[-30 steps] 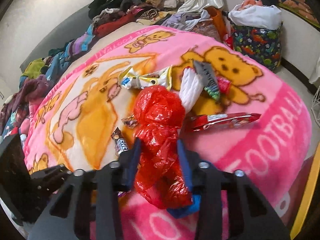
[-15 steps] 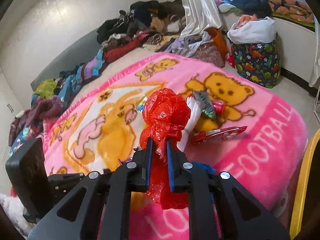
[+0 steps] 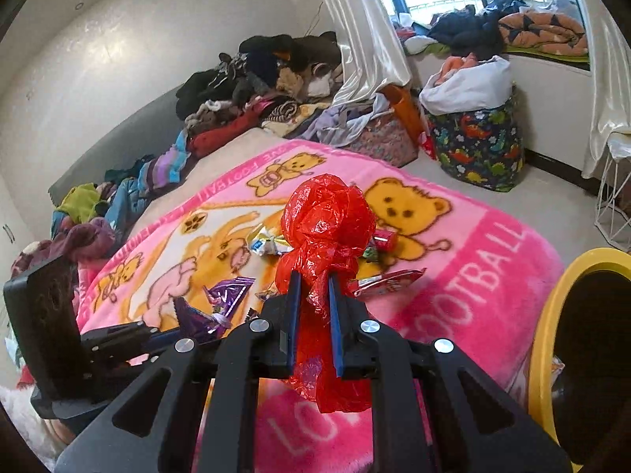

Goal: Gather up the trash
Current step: 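Grasp the red plastic bag with right tool while left tool grasps purple wrapper, then carry the red bag and purple wrapper with both tools over the bin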

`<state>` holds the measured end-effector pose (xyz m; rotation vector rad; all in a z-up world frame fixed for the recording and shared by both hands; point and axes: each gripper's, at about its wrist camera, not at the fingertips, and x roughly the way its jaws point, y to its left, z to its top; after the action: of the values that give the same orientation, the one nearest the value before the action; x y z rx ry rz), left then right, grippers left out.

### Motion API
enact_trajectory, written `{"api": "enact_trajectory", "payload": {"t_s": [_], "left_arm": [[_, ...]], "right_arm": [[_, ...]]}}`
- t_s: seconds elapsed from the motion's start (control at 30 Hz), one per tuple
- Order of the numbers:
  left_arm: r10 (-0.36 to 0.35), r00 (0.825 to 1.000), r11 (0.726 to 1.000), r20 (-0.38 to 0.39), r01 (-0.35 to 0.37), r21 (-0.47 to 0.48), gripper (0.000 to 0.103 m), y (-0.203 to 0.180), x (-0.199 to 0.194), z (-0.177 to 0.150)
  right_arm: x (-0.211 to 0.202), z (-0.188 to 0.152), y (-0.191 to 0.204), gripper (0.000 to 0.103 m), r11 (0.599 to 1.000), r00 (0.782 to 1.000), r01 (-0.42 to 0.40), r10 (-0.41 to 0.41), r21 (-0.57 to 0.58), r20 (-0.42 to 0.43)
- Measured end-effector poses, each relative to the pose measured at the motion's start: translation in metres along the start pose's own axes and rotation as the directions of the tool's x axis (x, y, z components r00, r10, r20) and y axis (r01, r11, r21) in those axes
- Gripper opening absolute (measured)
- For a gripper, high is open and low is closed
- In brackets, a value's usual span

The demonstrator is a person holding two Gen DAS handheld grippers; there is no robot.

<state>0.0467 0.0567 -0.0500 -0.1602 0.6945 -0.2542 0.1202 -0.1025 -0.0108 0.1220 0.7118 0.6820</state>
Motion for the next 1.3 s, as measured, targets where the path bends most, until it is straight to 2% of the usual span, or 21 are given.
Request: {"api": "enact_trajectory", "payload": {"t_s": [0.63, 1.3], "left_arm": [[-0.081, 0.996, 0.994, 0.034, 0.078, 0.080, 0.012, -0.050, 0.013, 0.019], [-0.157, 0.986, 0.973, 0.048, 0.146, 0.179, 0.012, -0.103, 0.032, 0.045]], "right_arm": [[-0.070, -0.005, -0.040, 0.013, 0.990, 0.988, 0.116, -0.123, 0.075, 0.098], [-0.129, -0.021, -0.086, 0.013, 0.961, 0.959, 0.188, -0.224, 0.204, 0.174]]}}
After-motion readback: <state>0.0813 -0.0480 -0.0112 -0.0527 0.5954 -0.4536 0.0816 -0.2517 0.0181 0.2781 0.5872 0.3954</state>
